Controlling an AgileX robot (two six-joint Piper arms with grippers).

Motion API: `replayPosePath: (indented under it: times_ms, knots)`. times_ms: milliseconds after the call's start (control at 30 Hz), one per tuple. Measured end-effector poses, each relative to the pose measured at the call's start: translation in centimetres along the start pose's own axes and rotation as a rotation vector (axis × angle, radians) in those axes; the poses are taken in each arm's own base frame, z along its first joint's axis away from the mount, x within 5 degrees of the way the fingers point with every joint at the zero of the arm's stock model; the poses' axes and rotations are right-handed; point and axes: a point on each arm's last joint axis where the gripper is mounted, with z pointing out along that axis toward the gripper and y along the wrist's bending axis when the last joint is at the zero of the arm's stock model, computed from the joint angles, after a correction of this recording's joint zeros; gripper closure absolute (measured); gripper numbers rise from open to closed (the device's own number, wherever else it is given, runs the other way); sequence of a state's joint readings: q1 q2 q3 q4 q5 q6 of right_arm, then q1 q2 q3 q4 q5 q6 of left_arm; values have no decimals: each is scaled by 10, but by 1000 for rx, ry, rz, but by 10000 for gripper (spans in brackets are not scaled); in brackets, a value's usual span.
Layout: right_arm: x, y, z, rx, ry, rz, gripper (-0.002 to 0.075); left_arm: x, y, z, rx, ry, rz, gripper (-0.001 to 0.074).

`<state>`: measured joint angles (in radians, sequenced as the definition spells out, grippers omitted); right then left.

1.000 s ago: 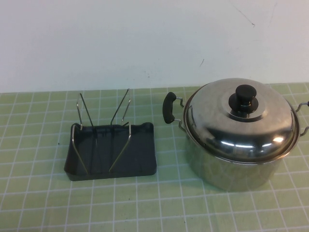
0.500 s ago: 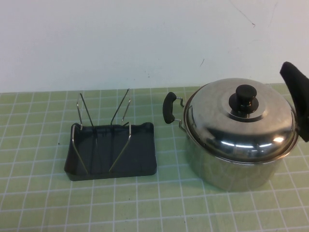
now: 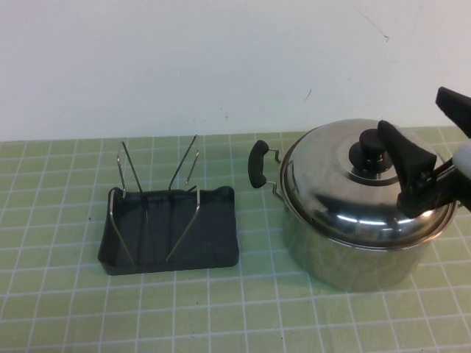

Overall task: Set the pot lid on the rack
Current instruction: Open the pot

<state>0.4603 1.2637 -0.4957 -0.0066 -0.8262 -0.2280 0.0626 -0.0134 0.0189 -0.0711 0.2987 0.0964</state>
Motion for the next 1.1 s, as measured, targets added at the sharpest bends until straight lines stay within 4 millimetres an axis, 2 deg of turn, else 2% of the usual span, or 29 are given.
replayPosePath:
  times_ms: [200,467,600,833,1100]
  knots:
    - [15,-8,7,115,53,59,135,0,0,0,0,0,0,737]
    - [37,-6,20,146,59,83,135,0,0,0,0,0,0,737]
    - [47,-2,33,126,83,72,135,0,0,0,0,0,0,737]
    - [49,1,64,102,64,53,135,0,0,0,0,0,0,737]
    - [71,5,84,96,162,70,136,0,0,0,0,0,0,737]
